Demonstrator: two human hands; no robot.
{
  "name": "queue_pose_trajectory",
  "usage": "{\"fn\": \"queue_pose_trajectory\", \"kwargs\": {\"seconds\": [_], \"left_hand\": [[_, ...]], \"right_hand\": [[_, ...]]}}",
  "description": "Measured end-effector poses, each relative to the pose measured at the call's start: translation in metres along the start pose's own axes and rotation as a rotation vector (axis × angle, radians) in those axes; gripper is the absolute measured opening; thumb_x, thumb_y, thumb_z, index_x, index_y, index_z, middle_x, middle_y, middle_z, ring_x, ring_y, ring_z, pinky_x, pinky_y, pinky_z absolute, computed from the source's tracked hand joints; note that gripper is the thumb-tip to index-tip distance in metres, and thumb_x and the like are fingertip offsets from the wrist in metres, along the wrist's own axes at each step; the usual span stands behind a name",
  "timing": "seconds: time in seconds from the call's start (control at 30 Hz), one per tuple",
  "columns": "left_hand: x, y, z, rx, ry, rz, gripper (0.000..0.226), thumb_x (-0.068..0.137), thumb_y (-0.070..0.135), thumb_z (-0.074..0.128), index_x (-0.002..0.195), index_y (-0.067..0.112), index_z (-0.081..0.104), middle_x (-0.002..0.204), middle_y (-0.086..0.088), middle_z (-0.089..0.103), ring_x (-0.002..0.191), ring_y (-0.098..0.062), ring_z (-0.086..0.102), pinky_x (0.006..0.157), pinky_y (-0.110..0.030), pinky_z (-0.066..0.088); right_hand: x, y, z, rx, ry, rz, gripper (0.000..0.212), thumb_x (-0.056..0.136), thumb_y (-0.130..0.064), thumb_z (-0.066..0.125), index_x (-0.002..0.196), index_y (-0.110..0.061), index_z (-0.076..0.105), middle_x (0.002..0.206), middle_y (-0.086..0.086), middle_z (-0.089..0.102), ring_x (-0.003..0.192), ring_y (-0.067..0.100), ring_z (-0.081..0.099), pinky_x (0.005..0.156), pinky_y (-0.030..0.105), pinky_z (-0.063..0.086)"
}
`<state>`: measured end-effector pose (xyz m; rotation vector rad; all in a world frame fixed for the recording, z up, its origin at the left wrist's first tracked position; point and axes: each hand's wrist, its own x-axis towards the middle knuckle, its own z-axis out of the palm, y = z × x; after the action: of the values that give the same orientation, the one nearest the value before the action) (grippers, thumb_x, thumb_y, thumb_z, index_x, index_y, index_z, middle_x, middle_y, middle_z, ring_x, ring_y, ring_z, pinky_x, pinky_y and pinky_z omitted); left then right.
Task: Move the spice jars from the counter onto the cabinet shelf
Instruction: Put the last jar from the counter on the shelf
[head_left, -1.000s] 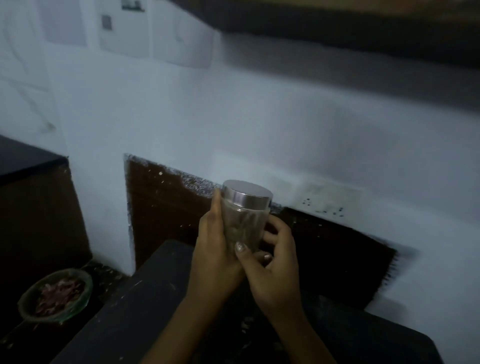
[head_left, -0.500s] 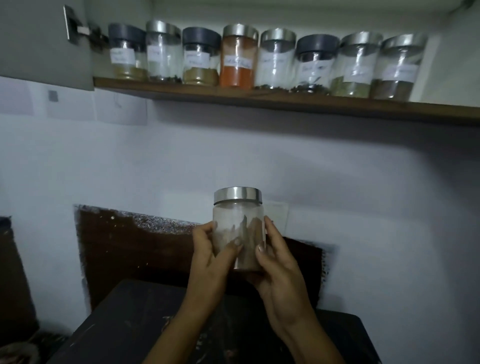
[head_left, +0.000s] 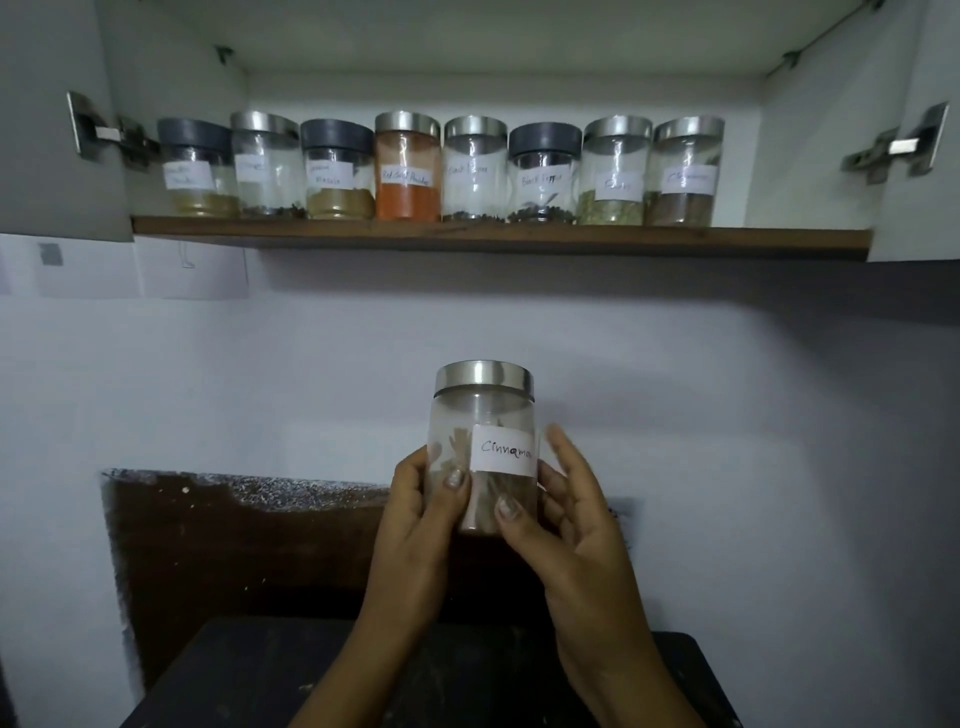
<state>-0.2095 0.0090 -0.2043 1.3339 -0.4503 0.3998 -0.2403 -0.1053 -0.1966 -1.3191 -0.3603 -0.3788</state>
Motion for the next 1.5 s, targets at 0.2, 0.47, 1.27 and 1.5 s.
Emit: {"fn": "queue_pose_trajectory", "kwargs": {"seconds": [0.2, 0.47, 1.27, 1.5], "left_hand": [[-0.003, -0.009, 0.02, 0.039, 0.085, 0.017, 0.019, 0.087, 0.042, 0.046, 0.1, 0.029, 0.042, 0.098, -0.002, 0.061, 0.082, -0.003, 0.066, 0.07, -0.027, 0.052], [-0.011, -0.016, 0.041, 0.259, -0.017, 0.134, 0.037, 0.081, 0.059, 0.048, 0.11, 0.037, 0.046, 0.114, 0.006, 0.05, 0.103, 0.006, 0.053, 0.081, -0.011, 0.047], [0.118, 0.004, 0.23, 0.281, -0.19, 0.507, 0.035, 0.088, 0.02, 0.06, 0.108, 0.042, 0.041, 0.105, 0.025, 0.058, 0.1, 0.01, 0.057, 0.076, -0.007, 0.047], [0.191, 0.033, 0.284, 0.359, -0.153, 0.661, 0.035, 0.09, 0.02, 0.056, 0.121, 0.026, 0.043, 0.114, 0.012, 0.055, 0.103, 0.003, 0.053, 0.084, -0.013, 0.046]], "right_hand": [[-0.004, -0.007, -0.015, 0.005, 0.09, 0.013, 0.079, 0.046, -0.037, 0.076, 0.119, -0.045, 0.05, 0.112, -0.016, 0.065, 0.101, 0.003, 0.064, 0.07, 0.016, 0.054], [-0.006, -0.004, -0.041, -0.049, 0.226, -0.037, 0.066, 0.054, -0.009, 0.081, 0.109, -0.035, 0.054, 0.11, -0.018, 0.063, 0.1, 0.003, 0.062, 0.066, 0.009, 0.051], [0.121, -0.093, -0.2, -0.52, 0.405, -0.426, 0.07, 0.079, -0.021, 0.069, 0.137, -0.042, 0.036, 0.111, -0.016, 0.053, 0.096, -0.009, 0.053, 0.073, 0.006, 0.046], [0.196, -0.142, -0.23, -0.555, 0.384, -0.552, 0.07, 0.083, -0.019, 0.066, 0.143, -0.031, 0.031, 0.122, 0.004, 0.056, 0.109, 0.012, 0.057, 0.095, 0.034, 0.049]]}}
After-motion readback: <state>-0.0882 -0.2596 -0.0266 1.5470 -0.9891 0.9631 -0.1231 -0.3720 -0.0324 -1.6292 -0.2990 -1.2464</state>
